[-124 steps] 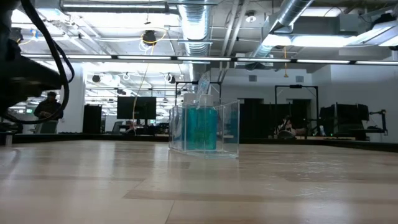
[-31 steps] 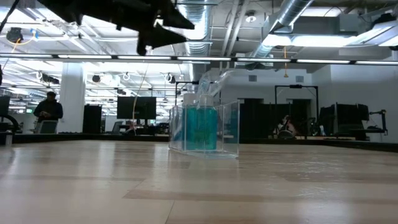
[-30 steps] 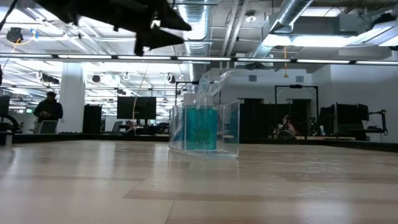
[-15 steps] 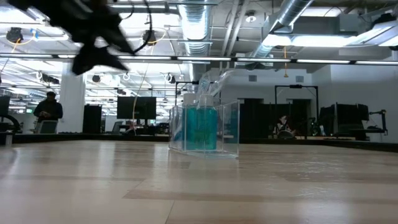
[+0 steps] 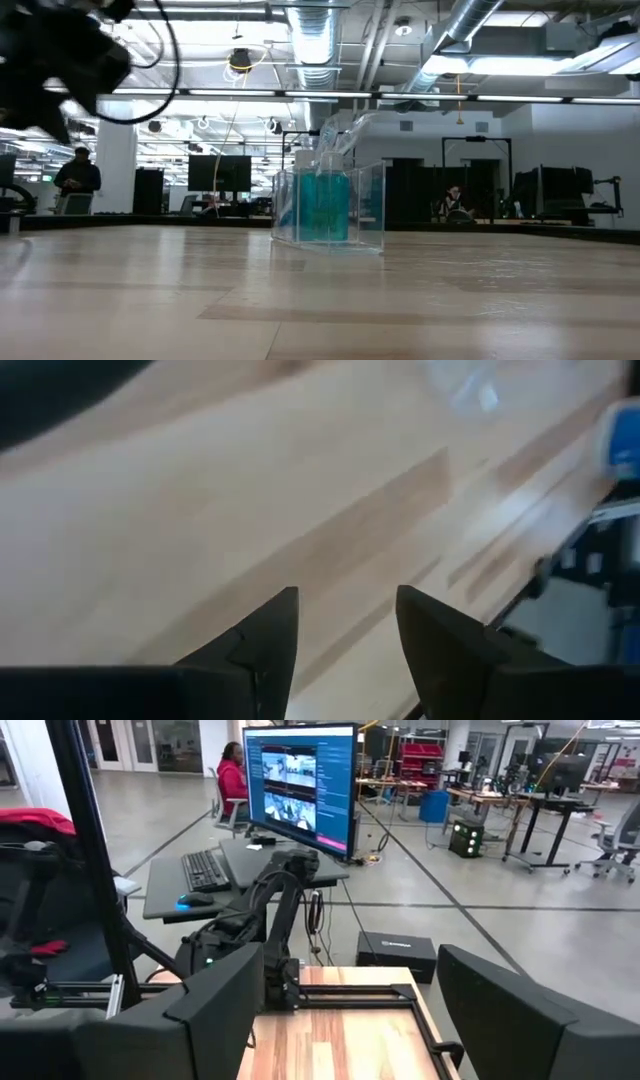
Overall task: Pick & Place toothbrushing station
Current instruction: Put the blue toothbrush into the transparent organizer
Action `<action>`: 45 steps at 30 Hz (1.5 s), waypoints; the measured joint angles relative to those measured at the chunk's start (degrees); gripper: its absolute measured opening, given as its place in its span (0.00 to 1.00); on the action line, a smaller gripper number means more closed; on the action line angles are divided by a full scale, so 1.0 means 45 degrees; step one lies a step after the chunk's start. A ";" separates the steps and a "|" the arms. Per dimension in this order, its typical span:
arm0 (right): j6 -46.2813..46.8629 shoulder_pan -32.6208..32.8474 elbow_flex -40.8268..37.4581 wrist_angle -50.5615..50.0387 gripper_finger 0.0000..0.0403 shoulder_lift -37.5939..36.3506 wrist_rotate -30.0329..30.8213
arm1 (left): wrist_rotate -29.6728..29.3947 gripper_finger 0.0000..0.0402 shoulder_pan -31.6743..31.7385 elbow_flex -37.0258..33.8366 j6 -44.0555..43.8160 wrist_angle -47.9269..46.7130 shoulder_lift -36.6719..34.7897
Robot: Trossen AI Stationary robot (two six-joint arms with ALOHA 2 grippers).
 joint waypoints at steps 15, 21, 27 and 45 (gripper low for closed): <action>-0.0327 -0.0039 0.0003 -0.0088 0.72 0.0162 -0.0369 | 0.1569 0.41 -0.1181 0.0000 -0.3092 -0.2576 0.0212; -0.0334 -0.0039 0.0007 -0.0141 0.72 0.0272 -0.0405 | 0.1801 0.41 -0.1241 0.0005 -0.3209 -0.2647 0.0271; -0.0432 -0.0039 -0.0013 -0.0156 0.72 0.0418 -0.0614 | 0.1895 0.41 -0.1733 -0.0034 -0.3990 -0.2947 0.0282; -0.0322 -0.0039 -0.0003 -0.0133 0.72 0.0575 -0.0673 | 0.2711 0.41 -0.2185 -0.1258 -0.5121 -0.1898 0.0649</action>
